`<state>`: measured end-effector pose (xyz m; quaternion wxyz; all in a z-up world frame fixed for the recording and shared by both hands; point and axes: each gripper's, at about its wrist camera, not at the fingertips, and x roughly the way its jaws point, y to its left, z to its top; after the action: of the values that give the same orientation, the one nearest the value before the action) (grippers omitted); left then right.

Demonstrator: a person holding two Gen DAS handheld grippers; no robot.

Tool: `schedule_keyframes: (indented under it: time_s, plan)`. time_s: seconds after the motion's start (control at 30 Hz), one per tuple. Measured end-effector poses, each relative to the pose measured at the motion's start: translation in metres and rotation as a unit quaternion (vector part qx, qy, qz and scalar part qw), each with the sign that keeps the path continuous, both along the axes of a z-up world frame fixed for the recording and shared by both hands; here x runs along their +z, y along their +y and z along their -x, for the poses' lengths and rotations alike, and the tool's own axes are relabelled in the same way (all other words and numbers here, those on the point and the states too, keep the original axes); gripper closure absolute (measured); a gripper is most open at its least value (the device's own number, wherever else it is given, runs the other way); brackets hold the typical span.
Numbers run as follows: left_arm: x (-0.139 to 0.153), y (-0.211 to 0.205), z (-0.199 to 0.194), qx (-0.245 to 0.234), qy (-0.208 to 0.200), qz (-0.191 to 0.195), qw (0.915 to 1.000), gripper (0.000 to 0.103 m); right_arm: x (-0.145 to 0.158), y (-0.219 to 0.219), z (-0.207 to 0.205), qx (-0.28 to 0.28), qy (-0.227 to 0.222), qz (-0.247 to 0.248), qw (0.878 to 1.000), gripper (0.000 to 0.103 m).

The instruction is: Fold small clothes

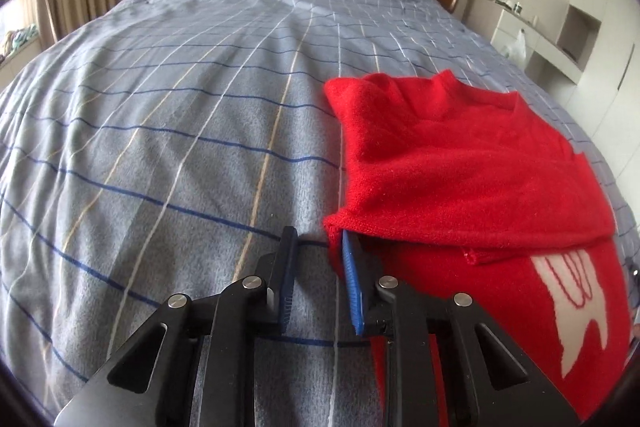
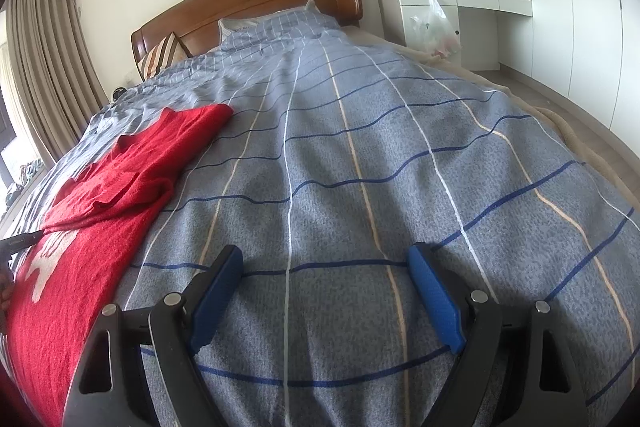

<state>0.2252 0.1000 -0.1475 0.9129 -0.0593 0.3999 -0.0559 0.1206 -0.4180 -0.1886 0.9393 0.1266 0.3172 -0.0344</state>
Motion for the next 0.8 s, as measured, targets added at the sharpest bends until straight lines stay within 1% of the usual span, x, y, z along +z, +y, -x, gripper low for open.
schedule_keyframes:
  time_s: [0.07, 0.13, 0.17, 0.2, 0.23, 0.27, 0.3, 0.33, 0.37, 0.47, 0.53, 0.6, 0.63, 0.67, 0.7, 0.73, 0.77, 0.8]
  plan:
    - [0.0, 0.002, -0.001, -0.001, 0.004, 0.01, 0.9999, 0.077, 0.0, 0.0, 0.0, 0.0, 0.0, 0.0, 1.0, 0.019]
    - [0.003, 0.0, 0.003, -0.002, 0.005, 0.004, 1.0, 0.073, 0.0, 0.0, 0.0, 0.0, 0.0, 0.0, 1.0, 0.019]
    - [0.005, 0.0, 0.006, -0.003, 0.007, 0.001, 1.0, 0.065, 0.0, 0.0, 0.0, 0.0, 0.0, 0.0, 1.0, 0.019]
    - [0.008, 0.001, 0.011, -0.002, 0.008, -0.002, 1.0, 0.05, 0.0, 0.0, 0.0, 0.0, 0.0, 0.0, 1.0, 0.019]
    - [0.012, 0.003, 0.017, 0.0, 0.006, -0.003, 1.0, 0.041, 0.0, 0.0, 0.0, 0.0, 0.0, 0.0, 1.0, 0.019]
    - [0.017, 0.007, 0.023, 0.004, 0.001, -0.007, 1.0, 0.025, 0.0, 0.0, 0.0, 0.0, 0.0, 0.0, 1.0, 0.019]
    - [0.021, 0.013, 0.03, 0.013, -0.008, -0.013, 0.9998, 0.014, 0.0, 0.0, 0.0, 0.0, 0.0, 0.0, 1.0, 0.019]
    - [0.026, 0.021, 0.035, 0.024, -0.02, -0.018, 0.9994, 0.01, 0.0, 0.0, 0.0, 0.0, 0.0, 0.0, 1.0, 0.019]
    - [0.029, 0.031, 0.037, 0.036, -0.026, -0.018, 0.9988, 0.007, 0.0, 0.0, 0.0, 0.0, 0.0, 0.0, 1.0, 0.019]
    - [0.034, 0.062, 0.029, 0.073, -0.026, -0.006, 0.997, 0.007, 0.001, 0.001, 0.001, 0.0, 0.0, 0.001, 1.0, 0.019]
    - [0.033, 0.075, 0.017, 0.096, -0.023, -0.007, 0.9951, 0.006, 0.001, 0.001, 0.001, 0.0, 0.001, 0.002, 1.0, 0.019]
    - [0.028, 0.08, 0.003, 0.104, -0.017, -0.011, 0.9944, 0.001, 0.001, 0.001, 0.0, -0.001, 0.003, 0.005, 1.0, 0.019]
    - [0.02, 0.079, -0.005, 0.098, -0.002, -0.016, 0.9951, 0.001, 0.002, 0.001, 0.0, -0.001, 0.003, 0.005, 1.0, 0.019]
    - [0.009, 0.076, -0.012, 0.086, 0.02, -0.022, 0.9959, 0.001, 0.002, 0.001, 0.0, -0.001, 0.004, 0.006, 1.0, 0.019]
    - [-0.006, 0.071, -0.018, 0.072, 0.047, -0.036, 0.9956, 0.0, 0.002, 0.002, -0.001, -0.001, 0.004, 0.006, 1.0, 0.019]
    - [-0.015, 0.065, -0.019, 0.067, 0.044, -0.062, 0.9948, 0.0, 0.003, 0.002, -0.001, -0.001, 0.005, 0.007, 1.0, 0.019]
    - [-0.016, 0.059, -0.015, 0.067, 0.023, -0.079, 0.9944, 0.0, 0.003, 0.002, -0.001, -0.001, 0.005, 0.007, 1.0, 0.019]
    - [-0.014, 0.056, -0.012, 0.069, 0.018, -0.088, 0.9935, 0.0, 0.003, 0.002, -0.001, -0.001, 0.005, 0.007, 1.0, 0.019]
